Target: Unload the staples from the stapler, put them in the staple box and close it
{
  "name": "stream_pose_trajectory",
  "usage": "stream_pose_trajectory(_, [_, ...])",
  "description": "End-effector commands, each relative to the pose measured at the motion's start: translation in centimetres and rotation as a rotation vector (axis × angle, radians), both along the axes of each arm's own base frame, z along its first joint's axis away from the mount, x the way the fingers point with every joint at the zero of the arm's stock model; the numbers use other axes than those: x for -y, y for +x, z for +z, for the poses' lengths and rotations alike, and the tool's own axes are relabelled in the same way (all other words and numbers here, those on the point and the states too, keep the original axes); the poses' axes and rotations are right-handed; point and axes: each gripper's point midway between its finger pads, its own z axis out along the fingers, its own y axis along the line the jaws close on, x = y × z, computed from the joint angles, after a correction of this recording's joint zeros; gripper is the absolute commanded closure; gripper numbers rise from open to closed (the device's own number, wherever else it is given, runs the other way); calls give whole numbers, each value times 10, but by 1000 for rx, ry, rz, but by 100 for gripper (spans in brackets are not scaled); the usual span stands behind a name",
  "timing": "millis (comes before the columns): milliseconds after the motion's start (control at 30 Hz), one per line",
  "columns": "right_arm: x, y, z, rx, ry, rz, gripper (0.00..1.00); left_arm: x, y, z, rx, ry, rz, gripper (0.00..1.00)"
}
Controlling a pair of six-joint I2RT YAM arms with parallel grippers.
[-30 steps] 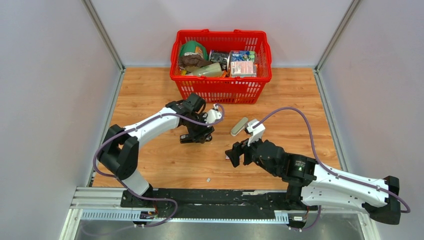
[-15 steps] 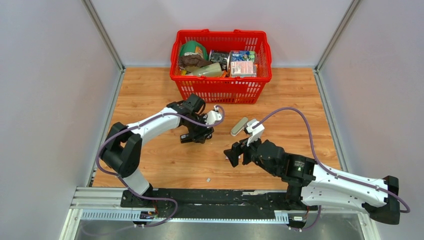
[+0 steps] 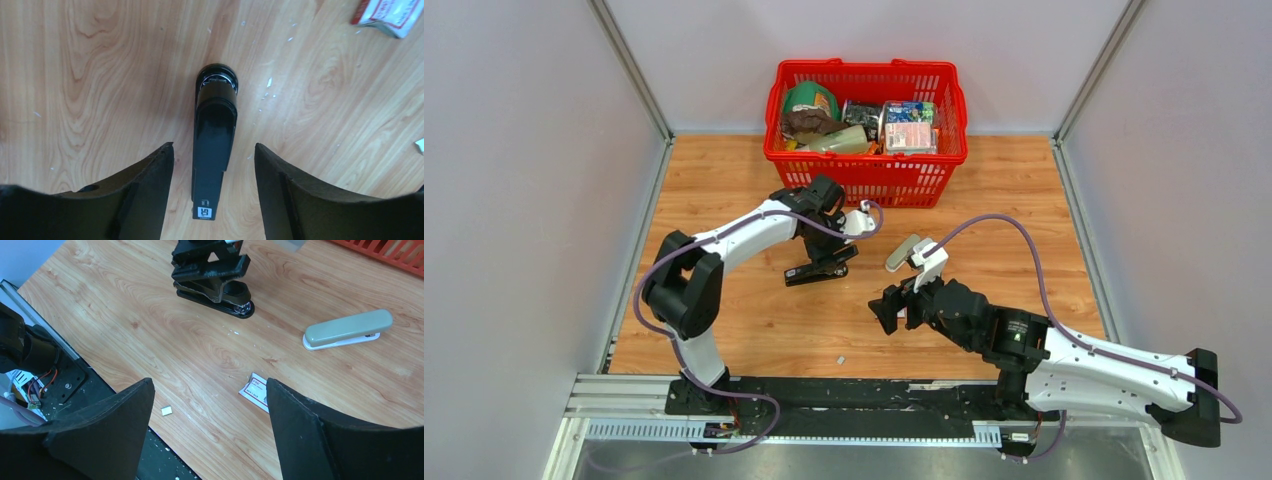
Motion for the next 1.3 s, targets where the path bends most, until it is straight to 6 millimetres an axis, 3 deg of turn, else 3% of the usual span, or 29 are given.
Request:
stream_pose_trajectory(0, [-5, 2, 12, 21, 48, 0, 15, -8, 9, -9, -5, 76, -14, 29])
stream_pose_trajectory(267, [-4, 2, 11, 21, 44, -3, 14, -5, 5, -22, -31, 64, -28, 29])
stream_pose_trajectory(833, [-4, 1, 13, 22, 47, 4, 15, 3, 7, -36, -58, 45, -34, 48])
stream_pose_trajectory(1033, [-4, 1, 13, 23, 48, 4, 15, 8, 10, -29, -39, 22, -24, 72])
stream_pose_trajectory(1133, [-3, 1, 11, 19, 46, 3, 15, 11, 9, -23, -28, 13, -17, 98])
stream_pose_trajectory(1267, [4, 2, 15, 43, 31, -3, 16, 18, 6, -4, -7, -9, 22, 100])
